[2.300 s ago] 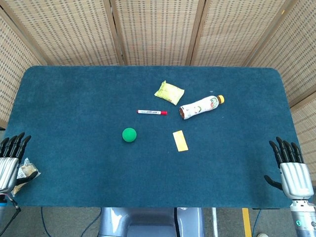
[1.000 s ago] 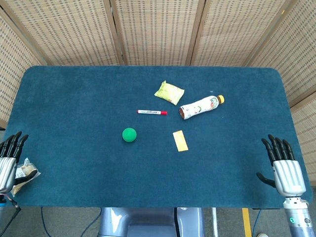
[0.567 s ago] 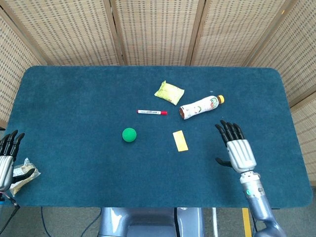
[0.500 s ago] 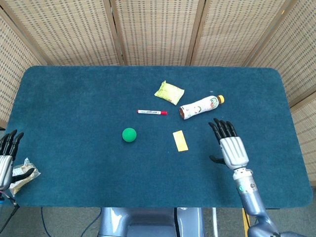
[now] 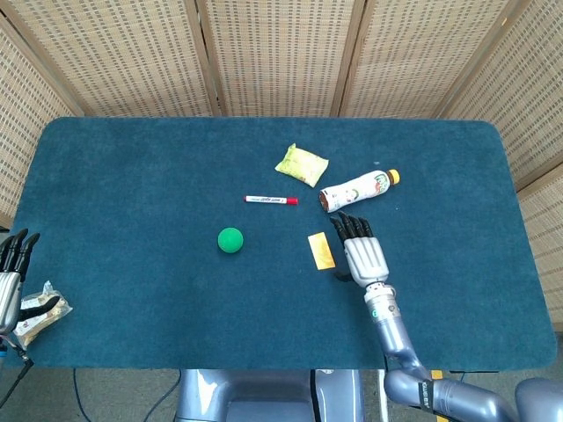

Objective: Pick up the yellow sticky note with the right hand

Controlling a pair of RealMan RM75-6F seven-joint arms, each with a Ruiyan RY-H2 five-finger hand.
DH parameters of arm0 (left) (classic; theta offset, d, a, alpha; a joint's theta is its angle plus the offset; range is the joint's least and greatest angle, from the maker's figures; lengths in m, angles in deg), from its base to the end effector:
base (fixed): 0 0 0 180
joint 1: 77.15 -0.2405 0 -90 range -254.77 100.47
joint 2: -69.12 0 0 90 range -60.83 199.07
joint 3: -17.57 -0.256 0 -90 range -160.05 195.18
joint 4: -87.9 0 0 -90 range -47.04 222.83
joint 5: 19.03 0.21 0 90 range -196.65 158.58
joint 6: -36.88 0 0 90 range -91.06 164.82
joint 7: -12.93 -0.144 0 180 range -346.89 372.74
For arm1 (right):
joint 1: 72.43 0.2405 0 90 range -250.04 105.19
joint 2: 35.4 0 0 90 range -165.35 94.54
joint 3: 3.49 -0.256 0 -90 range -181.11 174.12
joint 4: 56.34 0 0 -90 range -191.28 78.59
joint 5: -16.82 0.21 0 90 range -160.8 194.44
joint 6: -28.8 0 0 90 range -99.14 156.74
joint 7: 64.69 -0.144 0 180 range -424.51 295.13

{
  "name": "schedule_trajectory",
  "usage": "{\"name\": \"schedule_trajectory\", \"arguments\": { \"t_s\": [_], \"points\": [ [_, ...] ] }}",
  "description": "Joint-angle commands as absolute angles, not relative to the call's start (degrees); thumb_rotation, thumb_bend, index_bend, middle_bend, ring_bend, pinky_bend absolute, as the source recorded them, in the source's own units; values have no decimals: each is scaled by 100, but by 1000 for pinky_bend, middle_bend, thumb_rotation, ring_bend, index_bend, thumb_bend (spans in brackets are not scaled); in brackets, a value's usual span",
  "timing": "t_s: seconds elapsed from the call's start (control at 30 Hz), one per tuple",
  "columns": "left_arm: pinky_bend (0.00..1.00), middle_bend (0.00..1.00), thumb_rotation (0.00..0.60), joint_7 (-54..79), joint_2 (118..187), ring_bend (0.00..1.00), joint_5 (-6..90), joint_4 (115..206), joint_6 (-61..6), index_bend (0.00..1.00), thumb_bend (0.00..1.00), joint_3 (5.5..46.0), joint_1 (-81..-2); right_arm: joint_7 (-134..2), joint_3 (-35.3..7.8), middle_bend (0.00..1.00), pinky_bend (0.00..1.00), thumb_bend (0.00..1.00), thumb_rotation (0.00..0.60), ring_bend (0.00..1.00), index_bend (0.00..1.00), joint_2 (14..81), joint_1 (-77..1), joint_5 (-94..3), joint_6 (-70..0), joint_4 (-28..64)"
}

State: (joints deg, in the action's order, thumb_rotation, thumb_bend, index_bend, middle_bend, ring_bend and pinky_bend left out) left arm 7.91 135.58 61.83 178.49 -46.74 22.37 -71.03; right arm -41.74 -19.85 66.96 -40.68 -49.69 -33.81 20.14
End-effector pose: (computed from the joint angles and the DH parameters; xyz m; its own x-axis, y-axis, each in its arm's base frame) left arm -0.3198 0.1949 0.1551 0.4538 -0.0086 0.8911 0.8897 0.0600 -0.4525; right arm -0.1714 -0.3234 -0.0470 0.3156 -0.1698 0.9336 -0.9423 -0.1721 0.2872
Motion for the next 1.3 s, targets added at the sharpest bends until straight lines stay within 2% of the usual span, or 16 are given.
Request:
{"name": "schedule_trajectory", "arguments": {
  "t_s": [0.03, 0.37, 1.1, 1.3],
  "points": [
    [90, 0, 600, 813, 13563, 0, 6161, 17828, -4643, 0, 128, 2239, -7092, -4280, -2003, 0, 0, 178, 600, 0, 63, 6924, -3924, -4904, -3316, 1733],
    [90, 0, 600, 833, 13584, 0, 6127, 17794, -4579, 0, 128, 2237, -7064, -4453, -1940, 0, 0, 178, 600, 0, 62, 7197, -3809, -4899, -3297, 1209],
    [90, 0, 600, 815, 13600, 0, 6076, 17781, -4544, 0, 130, 2239, -7045, -4510, -1916, 0, 0, 178, 600, 0, 55, 7399, -3660, -4731, -3148, 792],
    [90, 0, 600, 820, 13594, 0, 6092, 17783, -4531, 0, 132, 2222, -7041, -4661, -1892, 0, 0, 245, 600, 0, 55, 7672, -3616, -4948, -3412, 324]
  ]
}}
